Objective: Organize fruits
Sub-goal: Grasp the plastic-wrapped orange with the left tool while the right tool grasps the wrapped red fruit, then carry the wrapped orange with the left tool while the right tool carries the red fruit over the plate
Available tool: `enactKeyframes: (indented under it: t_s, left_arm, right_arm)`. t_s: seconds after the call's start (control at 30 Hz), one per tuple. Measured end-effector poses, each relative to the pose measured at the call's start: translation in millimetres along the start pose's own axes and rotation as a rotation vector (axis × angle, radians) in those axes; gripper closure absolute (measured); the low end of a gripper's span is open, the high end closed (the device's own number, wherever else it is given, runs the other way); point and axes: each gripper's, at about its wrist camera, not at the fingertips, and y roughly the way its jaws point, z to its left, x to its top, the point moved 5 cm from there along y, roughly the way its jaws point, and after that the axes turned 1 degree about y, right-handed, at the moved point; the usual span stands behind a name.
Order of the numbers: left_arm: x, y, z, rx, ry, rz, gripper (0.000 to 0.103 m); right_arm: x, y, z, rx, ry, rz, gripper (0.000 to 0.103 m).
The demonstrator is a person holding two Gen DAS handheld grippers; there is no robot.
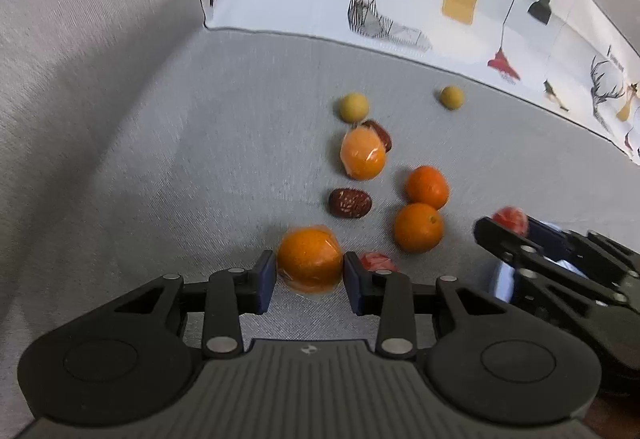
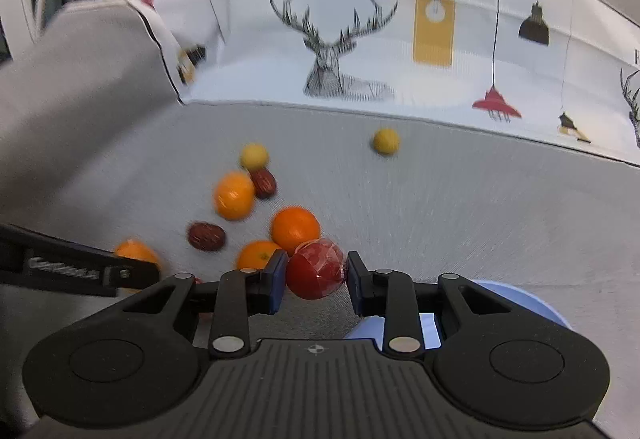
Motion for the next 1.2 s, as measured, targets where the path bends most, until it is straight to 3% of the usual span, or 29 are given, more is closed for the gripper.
enactKeyframes:
  t_s: [0.2, 0.37, 0.53, 0.7, 0.83, 1.07, 1.2]
  left_arm:
    - [-1.2, -10.5, -0.8, 0.011, 0.016, -0.016, 0.063]
    - [-0.9, -11.2, -3.4, 0.018, 0.028, -0.022, 0.063]
    - [-1.9, -10.2, -13.1, 0.03, 0.064, -0.031, 0.063]
    - [-5.5, -20.0, -37.2, 0.049, 0.168, -0.097, 0.063]
    - [-13.4, -26.1, -53.6, 0.035, 0.184, -0.122, 0.063]
    - [-27.9, -37.9, -80.4, -0.052, 0.119, -0.161, 0.063]
    - [-33.2, -42.8, -103.1, -0.094, 0.203, -0.201, 0.063]
  right_arm:
    - [16.0, -57.4, -7.8, 0.027, 0.009, -0.053, 0.07]
    - [5.1, -91.7, -26.6, 0.014, 0.03, -0.093, 0.07]
    - [-20.2, -76.8, -42.7, 0.014, 0.165, -0.012, 0.07]
    - [-15.2, -73.3, -43.7, -0.009, 0.129, -0.029, 0.07]
    - [-14.8, -72.9, -53.0, -0.023, 0.15, -0.019, 0.07]
    - [-18.6, -80.7, -77.1, -0.086, 0.16, -0.003, 0.07]
    - [-24.4, -83.4, -92.9, -0.115, 0.175, 0.012, 0.07]
